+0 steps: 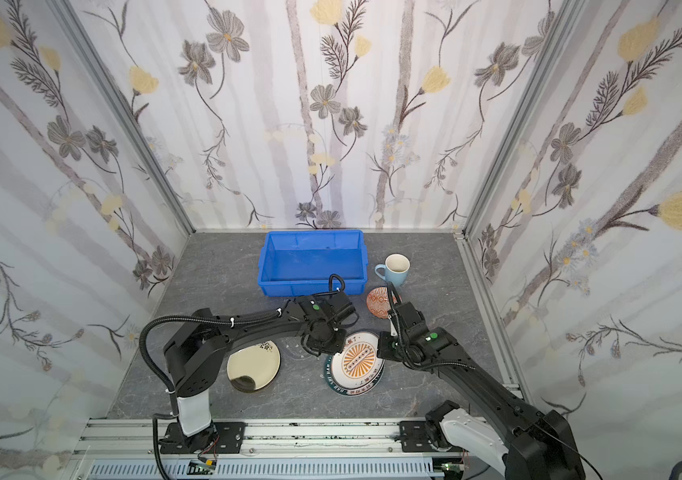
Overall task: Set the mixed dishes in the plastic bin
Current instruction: 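Lift the sunburst plate off the green-rimmed plate with the right gripper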
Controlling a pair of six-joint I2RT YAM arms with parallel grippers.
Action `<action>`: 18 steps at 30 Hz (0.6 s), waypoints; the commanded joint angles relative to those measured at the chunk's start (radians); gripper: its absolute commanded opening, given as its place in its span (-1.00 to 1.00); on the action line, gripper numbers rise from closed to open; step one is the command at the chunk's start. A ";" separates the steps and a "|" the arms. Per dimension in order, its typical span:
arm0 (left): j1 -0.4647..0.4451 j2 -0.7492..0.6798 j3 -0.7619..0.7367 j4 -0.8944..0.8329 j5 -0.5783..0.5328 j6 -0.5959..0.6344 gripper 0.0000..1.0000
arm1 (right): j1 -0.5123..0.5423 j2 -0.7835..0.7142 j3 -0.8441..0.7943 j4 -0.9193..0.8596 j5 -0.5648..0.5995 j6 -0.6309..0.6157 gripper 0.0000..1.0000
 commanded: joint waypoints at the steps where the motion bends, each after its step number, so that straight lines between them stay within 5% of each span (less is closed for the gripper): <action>1: 0.021 -0.022 0.019 -0.039 -0.009 0.027 -0.47 | -0.005 0.013 0.019 -0.019 0.049 -0.029 -0.98; 18: 0.071 -0.096 0.061 -0.092 -0.005 0.042 -0.25 | -0.030 -0.080 0.067 -0.024 -0.033 -0.068 -0.98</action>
